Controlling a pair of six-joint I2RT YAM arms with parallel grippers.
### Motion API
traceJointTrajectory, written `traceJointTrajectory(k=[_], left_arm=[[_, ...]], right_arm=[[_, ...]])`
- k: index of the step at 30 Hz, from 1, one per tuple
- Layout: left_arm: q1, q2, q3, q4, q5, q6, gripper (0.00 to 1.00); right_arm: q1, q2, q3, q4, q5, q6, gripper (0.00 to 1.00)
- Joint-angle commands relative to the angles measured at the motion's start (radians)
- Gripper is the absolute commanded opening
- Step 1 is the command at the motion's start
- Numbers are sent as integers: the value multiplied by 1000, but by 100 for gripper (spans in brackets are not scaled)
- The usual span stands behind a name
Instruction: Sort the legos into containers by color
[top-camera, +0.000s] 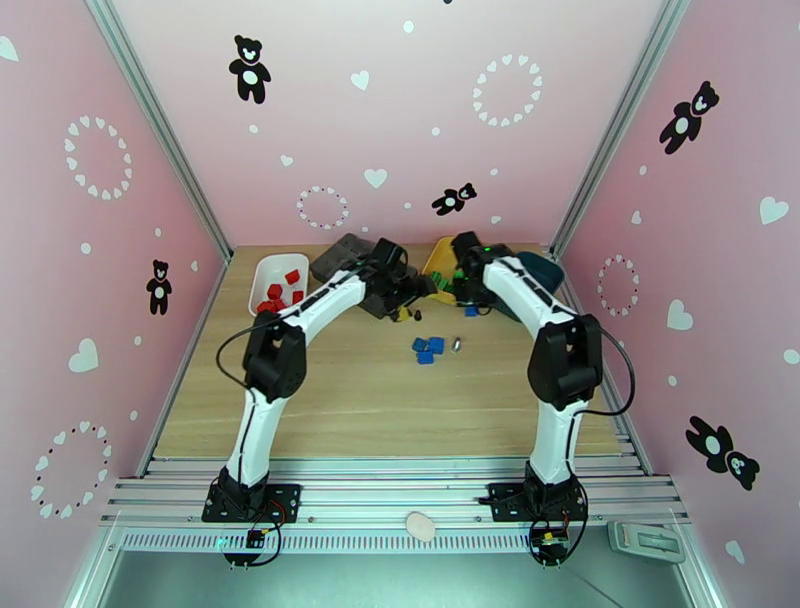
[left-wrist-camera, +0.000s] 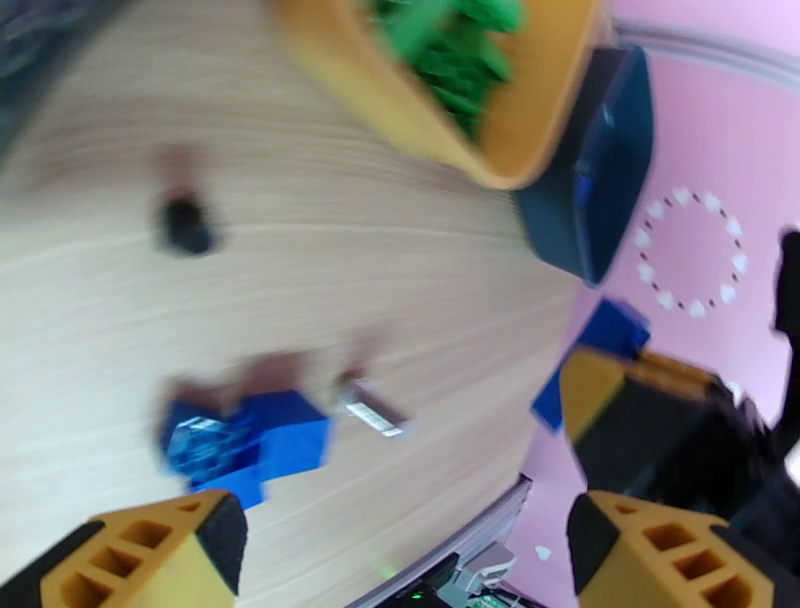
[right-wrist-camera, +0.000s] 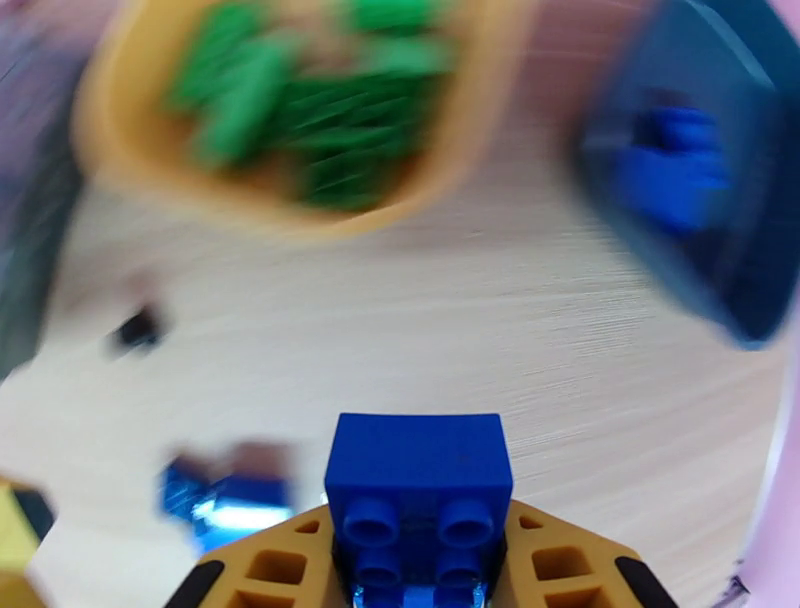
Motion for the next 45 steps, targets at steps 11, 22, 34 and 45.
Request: traceJointTrajectory(k=[11,22,34,45], left_arm=[[-53,158,252,-87,92,-44,90],[-50,103,220,-132,27,7,90],[-37,-100,21,-180,-245,85,89],[35,-359,-373,-103,-393,37,88]], right_arm=[[-176,187,295,-101,226,-121,28],[-202,287,446,-161,127,-132,55],[-129,79,247,-87,-53,-107,57],[72,-7,69,-29,-184,-66,56]])
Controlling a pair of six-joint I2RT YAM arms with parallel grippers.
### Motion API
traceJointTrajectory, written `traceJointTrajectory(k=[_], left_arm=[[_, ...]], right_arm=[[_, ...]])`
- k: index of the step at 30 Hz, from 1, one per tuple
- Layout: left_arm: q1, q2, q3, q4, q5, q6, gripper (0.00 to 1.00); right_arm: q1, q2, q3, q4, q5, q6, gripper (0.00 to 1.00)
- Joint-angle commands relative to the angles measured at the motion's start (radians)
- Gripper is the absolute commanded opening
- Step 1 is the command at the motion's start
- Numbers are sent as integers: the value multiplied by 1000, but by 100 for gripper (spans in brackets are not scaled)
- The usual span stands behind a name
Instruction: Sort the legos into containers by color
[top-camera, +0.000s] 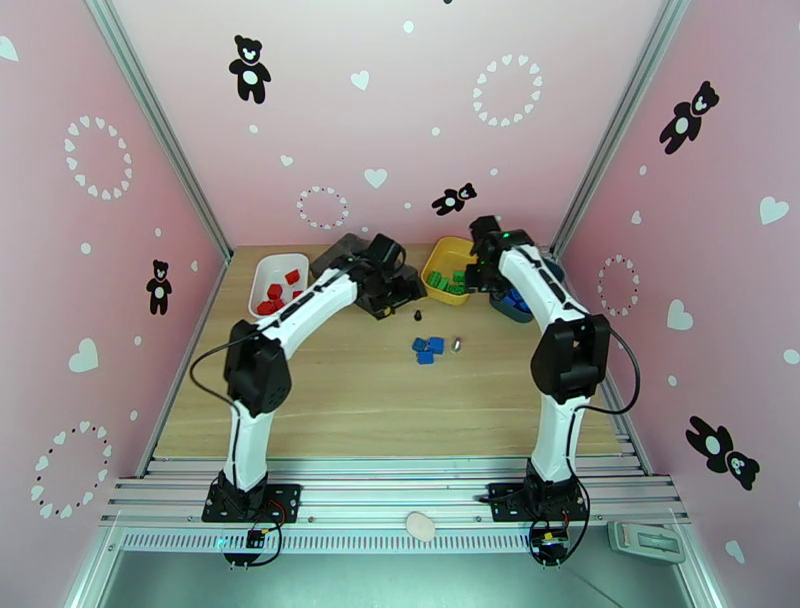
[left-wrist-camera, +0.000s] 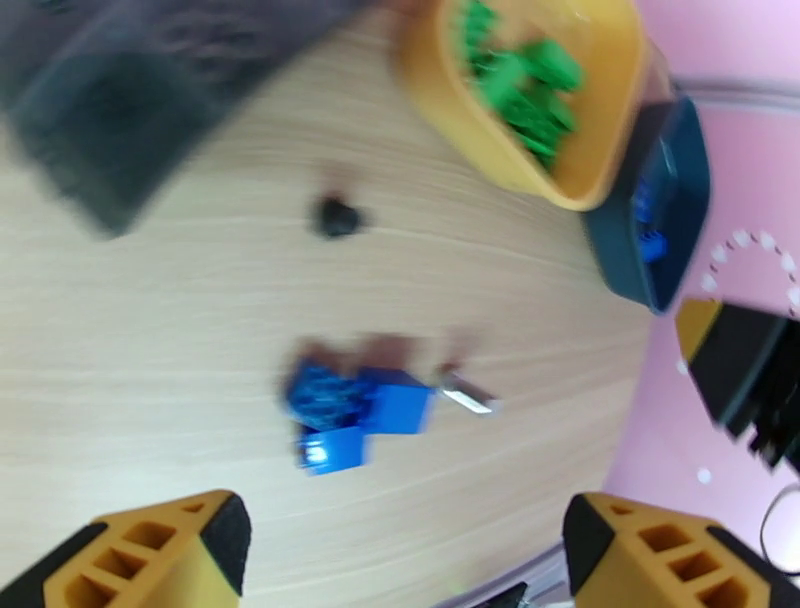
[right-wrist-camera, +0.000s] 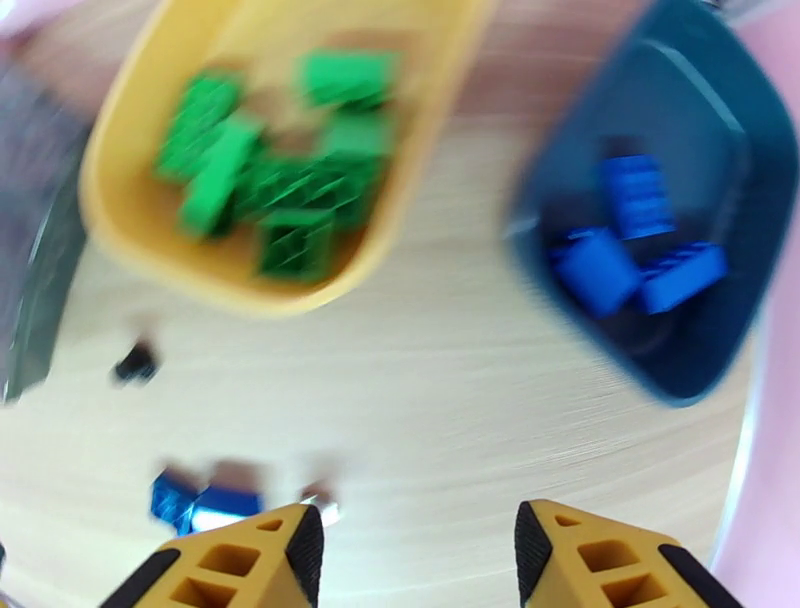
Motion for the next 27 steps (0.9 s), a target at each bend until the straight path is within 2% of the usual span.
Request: traceJointTrajectory(k=[1,8,13,20,27], left_arm=[[28,-77,-119,39,-65,-25,88],[59,-213,-341,97,-81,-42,88],[66,-274,-441,130,-86,-61,88],[66,-291,-462,136,-87,-60,88],[67,-288,-451,130,-80,-48,88]], right_arm=[[54,-36,-57,26,-69,31,56],[168,-1,-90,43,-140,68,56],[208,40,-104,36,-164,164,51],[242,76,-139,36,-146,315,49],[255,110,-142,16,-96,373,49]])
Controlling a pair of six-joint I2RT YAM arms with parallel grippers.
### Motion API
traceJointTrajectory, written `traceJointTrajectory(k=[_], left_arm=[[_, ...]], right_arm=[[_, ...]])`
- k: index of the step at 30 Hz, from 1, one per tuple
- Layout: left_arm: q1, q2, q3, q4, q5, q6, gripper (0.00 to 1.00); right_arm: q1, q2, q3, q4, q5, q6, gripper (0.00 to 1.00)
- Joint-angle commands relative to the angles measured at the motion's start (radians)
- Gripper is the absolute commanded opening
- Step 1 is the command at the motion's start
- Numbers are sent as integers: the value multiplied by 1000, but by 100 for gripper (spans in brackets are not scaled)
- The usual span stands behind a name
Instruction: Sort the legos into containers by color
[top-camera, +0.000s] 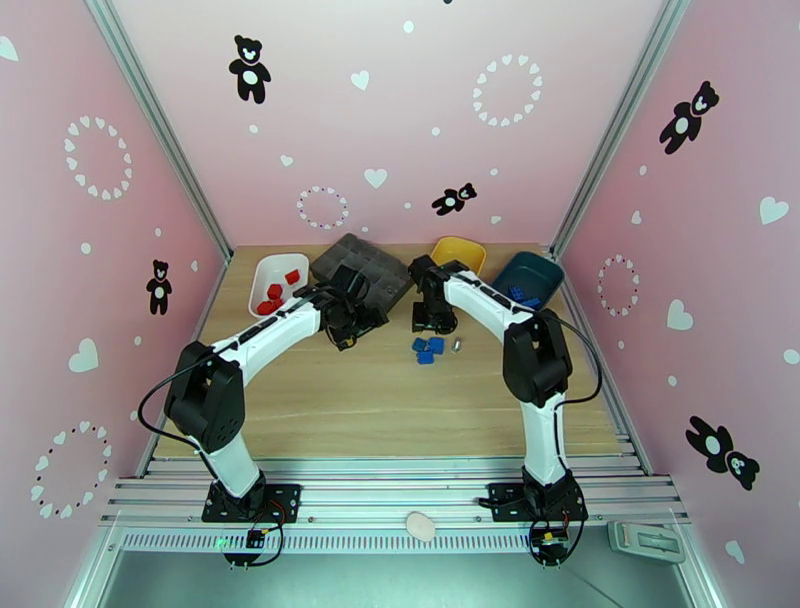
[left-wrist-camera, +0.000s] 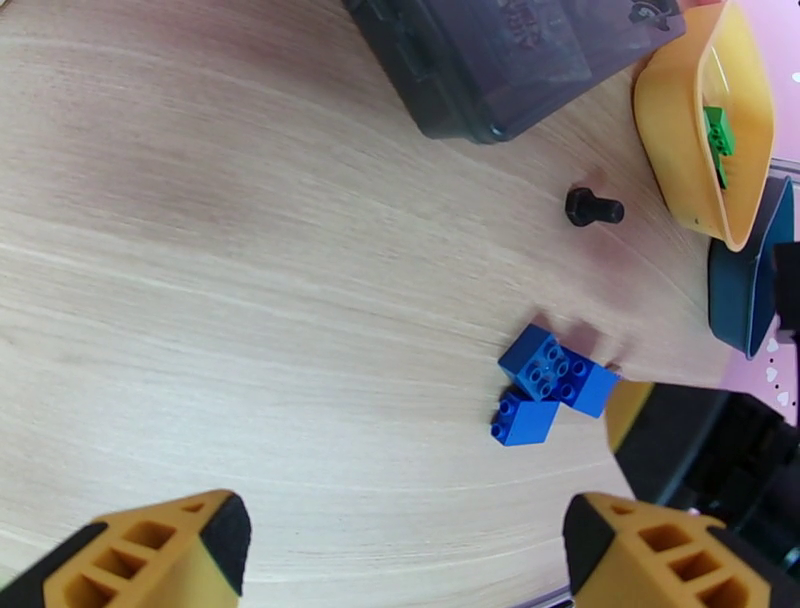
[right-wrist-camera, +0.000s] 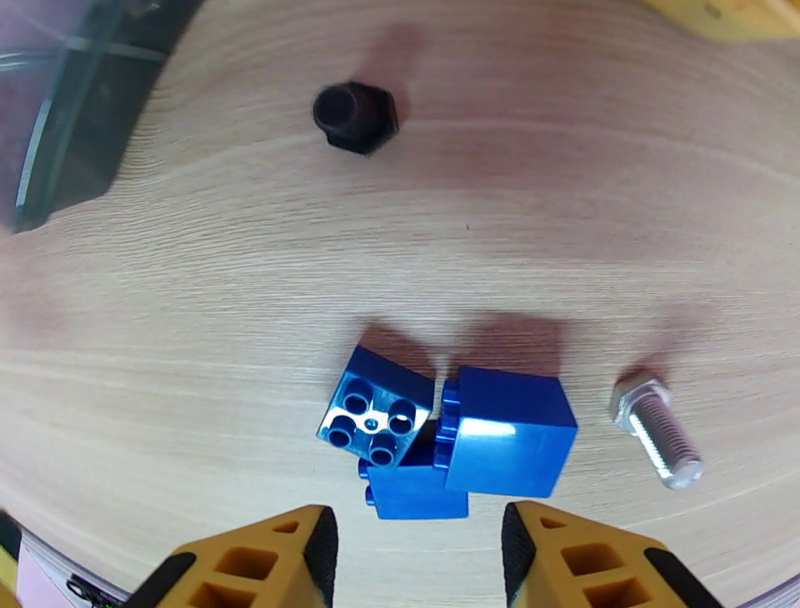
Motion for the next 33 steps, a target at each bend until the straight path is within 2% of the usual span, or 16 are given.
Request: traceJointTrajectory(k=[1,11,33], left_arm=[[9,-28,1,10,-14,6,88],[10,-41,-23,15,-9,7,88],[16,-71,-54,13,0,20,88]], right_arm=[[6,23,-11,-29,43,56,50],[6,14,-65,-37,83,112,54],[6,81,-73,-6,69,127,56]])
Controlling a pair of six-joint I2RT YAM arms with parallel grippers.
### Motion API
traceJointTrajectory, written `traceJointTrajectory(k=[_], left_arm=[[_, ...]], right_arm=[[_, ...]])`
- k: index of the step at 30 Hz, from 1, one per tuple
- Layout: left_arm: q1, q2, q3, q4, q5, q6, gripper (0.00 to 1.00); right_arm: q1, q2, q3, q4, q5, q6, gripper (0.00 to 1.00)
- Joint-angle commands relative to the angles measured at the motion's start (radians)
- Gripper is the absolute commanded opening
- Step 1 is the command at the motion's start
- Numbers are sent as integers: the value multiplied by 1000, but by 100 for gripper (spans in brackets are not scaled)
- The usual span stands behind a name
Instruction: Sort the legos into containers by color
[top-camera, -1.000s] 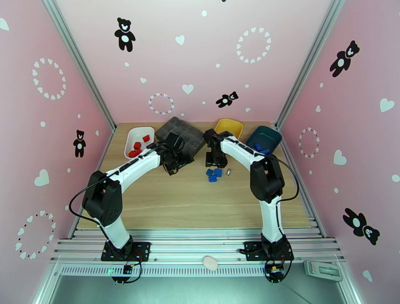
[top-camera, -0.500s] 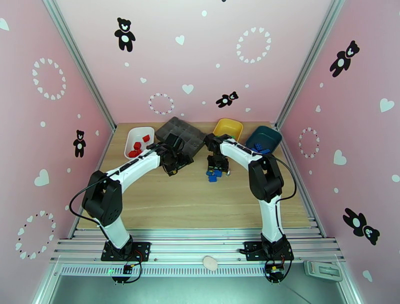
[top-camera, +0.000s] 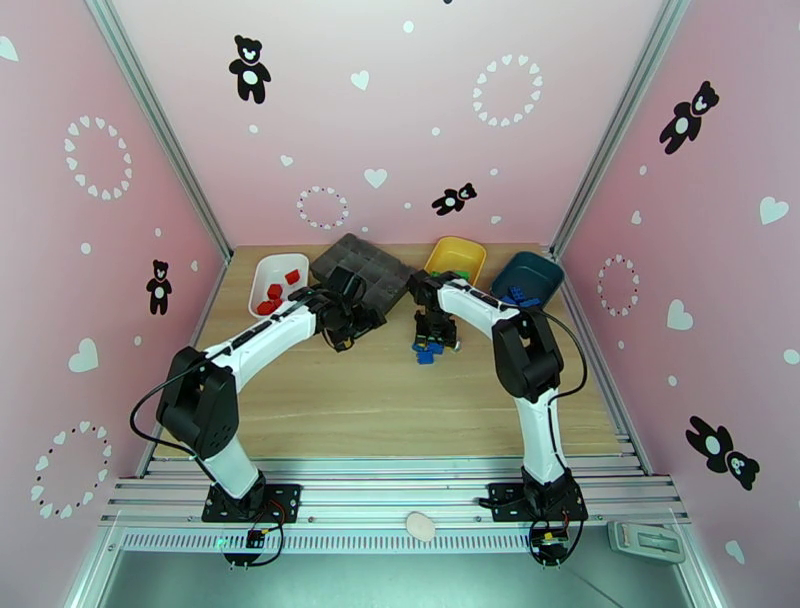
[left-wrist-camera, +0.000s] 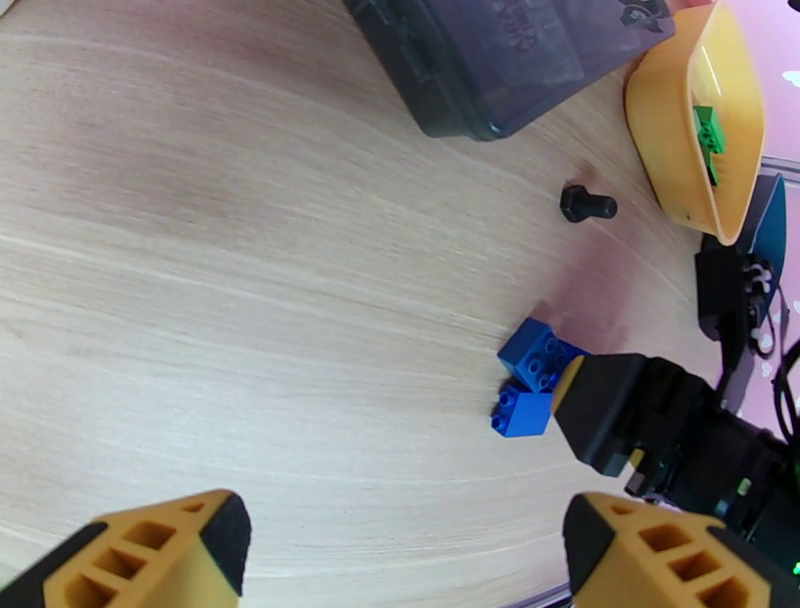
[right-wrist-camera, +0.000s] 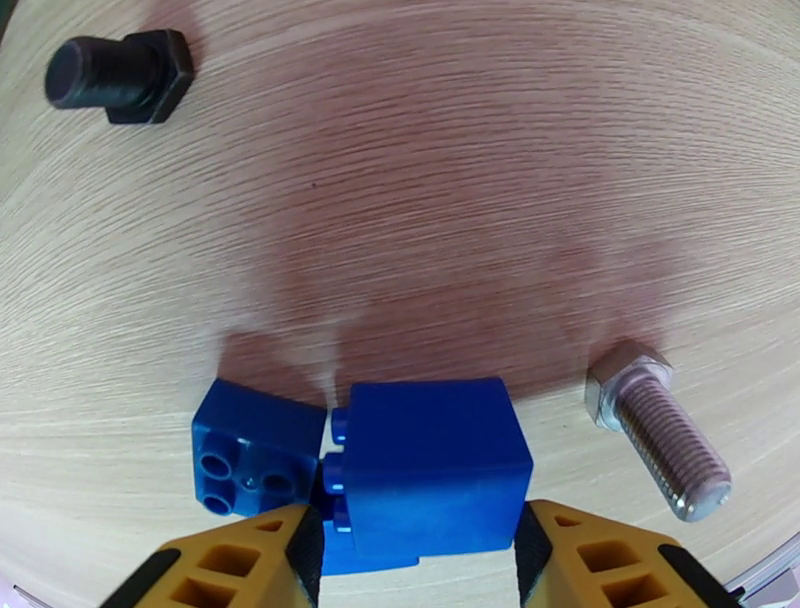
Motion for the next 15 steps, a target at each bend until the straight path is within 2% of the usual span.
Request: traceJointTrajectory(k=[1,6,15], left_arm=[[11,-28,-16,-4,-1,16,88],[13,-23,-9,-7,2,19,88],[17,35,36,-7,48,28,88]], right_arm=[[5,31,-4,4,2,13,55],[5,37,-2,13,-5,14,52],[5,-8,-12,16,-9,5,37]])
